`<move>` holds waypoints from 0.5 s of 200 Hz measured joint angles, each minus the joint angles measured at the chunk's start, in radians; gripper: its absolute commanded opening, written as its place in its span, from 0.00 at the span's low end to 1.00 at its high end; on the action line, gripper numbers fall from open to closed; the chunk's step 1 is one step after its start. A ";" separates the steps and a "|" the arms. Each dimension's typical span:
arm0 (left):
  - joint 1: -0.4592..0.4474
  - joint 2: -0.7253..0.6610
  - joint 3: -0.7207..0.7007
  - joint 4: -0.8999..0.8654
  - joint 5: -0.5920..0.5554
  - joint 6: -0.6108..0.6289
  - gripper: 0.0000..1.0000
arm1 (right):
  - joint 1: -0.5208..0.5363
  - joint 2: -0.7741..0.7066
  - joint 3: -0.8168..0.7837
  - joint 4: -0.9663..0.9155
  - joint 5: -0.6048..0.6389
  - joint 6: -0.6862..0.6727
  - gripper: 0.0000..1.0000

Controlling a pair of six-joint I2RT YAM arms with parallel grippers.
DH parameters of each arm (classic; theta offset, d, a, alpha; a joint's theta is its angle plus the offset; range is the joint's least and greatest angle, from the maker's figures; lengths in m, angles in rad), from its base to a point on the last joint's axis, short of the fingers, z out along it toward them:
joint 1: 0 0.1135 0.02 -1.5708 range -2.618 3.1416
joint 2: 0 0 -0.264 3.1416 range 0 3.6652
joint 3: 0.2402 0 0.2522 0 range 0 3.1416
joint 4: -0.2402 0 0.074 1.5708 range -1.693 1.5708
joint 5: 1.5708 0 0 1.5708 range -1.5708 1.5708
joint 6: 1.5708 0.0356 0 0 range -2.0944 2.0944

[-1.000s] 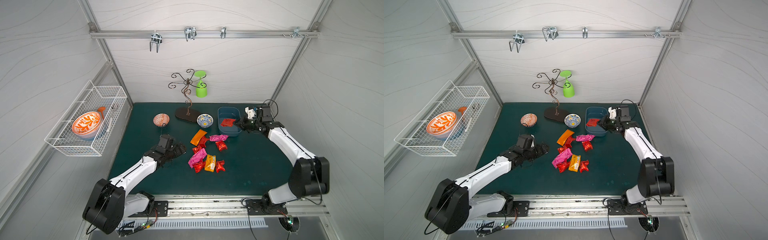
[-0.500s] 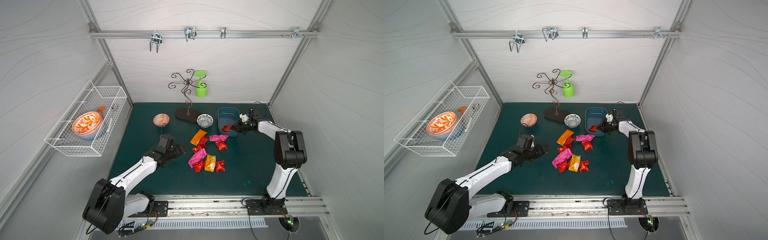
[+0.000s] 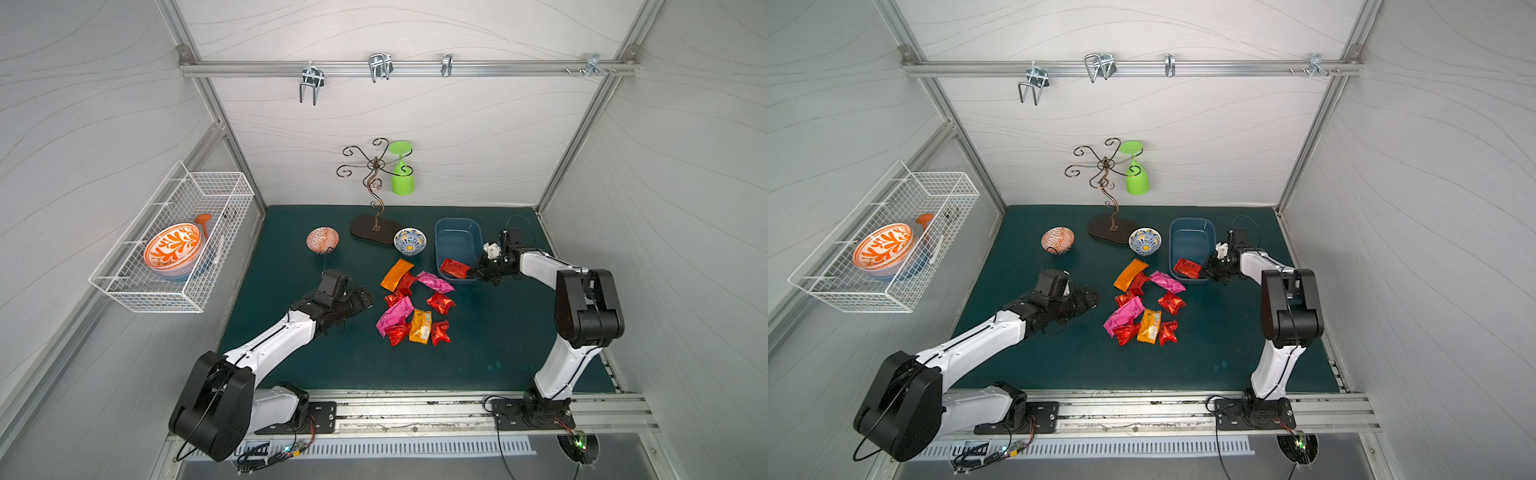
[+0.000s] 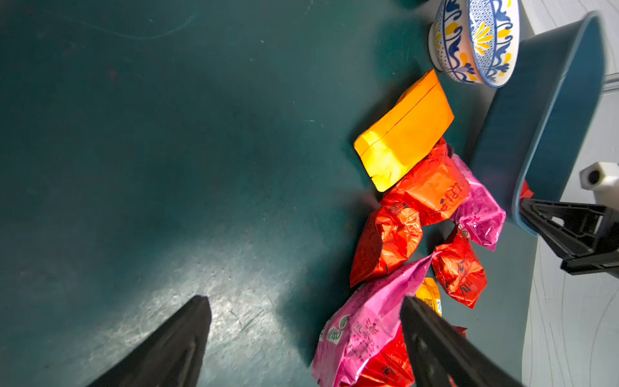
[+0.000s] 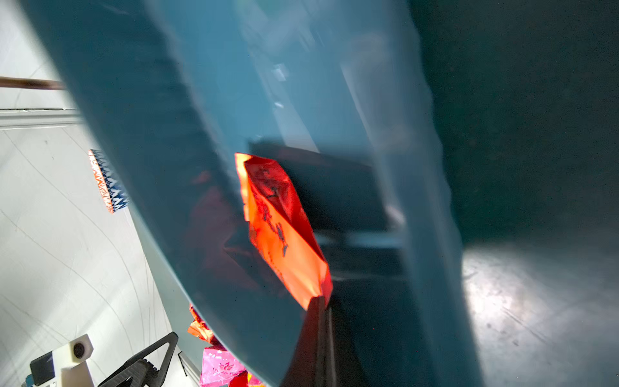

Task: Put the tea bags into the storage box
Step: Place the tea bag in the storage box, then pick up the tea bag from the center of the board.

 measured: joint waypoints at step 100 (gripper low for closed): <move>0.000 0.004 0.002 -0.002 0.005 0.000 0.93 | 0.039 -0.143 0.114 -0.135 0.089 -0.074 0.53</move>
